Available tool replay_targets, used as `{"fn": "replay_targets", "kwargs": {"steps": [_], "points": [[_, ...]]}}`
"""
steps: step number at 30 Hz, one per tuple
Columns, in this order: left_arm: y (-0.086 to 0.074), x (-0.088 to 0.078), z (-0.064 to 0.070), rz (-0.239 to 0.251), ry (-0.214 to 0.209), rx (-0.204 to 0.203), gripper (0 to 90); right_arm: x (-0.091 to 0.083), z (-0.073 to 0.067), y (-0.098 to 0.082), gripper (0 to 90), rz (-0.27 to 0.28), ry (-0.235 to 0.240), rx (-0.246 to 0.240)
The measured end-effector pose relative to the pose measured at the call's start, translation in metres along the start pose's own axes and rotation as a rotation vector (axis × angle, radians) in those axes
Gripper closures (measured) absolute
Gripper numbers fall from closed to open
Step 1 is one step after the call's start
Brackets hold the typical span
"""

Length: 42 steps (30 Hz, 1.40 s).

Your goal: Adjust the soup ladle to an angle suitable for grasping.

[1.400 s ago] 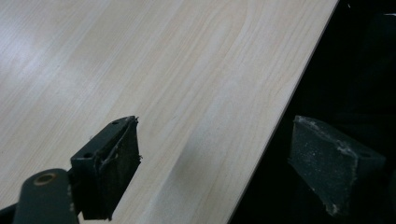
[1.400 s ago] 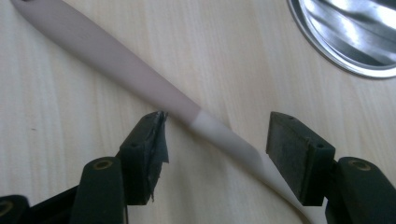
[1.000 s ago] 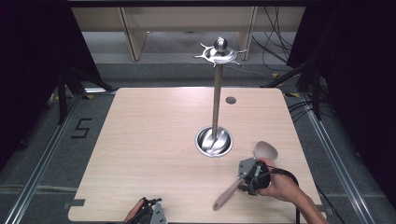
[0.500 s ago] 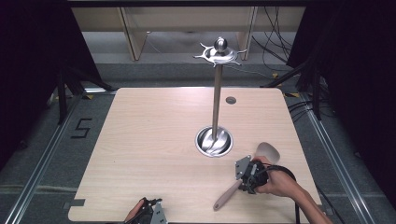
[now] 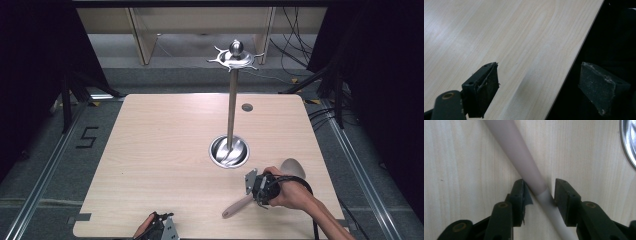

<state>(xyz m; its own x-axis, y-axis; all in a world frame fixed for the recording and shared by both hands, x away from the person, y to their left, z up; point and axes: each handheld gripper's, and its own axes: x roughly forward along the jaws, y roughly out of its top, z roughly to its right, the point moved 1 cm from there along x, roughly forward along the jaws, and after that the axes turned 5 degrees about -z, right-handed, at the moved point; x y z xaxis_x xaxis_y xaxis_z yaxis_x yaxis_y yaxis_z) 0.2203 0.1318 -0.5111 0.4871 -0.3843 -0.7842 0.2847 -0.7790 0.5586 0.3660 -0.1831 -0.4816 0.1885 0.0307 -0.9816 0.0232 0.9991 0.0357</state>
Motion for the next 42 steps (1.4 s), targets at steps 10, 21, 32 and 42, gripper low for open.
{"fn": "replay_targets", "kwargs": {"steps": [10,21,32,42], "points": [[0.000,0.000,0.000,0.000,0.001,0.001,15.4,-0.001,0.003,-0.001,73.0,-0.021,-0.011,0.036],[0.000,0.000,0.000,0.002,0.000,0.000,15.4,-0.019,0.013,-0.013,76.9,0.045,-0.068,0.147],[0.000,0.001,0.000,0.010,-0.021,0.002,15.4,-0.045,0.016,-0.038,76.9,0.187,-0.106,0.247],[0.001,0.002,0.000,-0.004,-0.012,0.000,15.4,-0.072,0.011,-0.069,77.0,0.321,-0.193,0.334]]}}
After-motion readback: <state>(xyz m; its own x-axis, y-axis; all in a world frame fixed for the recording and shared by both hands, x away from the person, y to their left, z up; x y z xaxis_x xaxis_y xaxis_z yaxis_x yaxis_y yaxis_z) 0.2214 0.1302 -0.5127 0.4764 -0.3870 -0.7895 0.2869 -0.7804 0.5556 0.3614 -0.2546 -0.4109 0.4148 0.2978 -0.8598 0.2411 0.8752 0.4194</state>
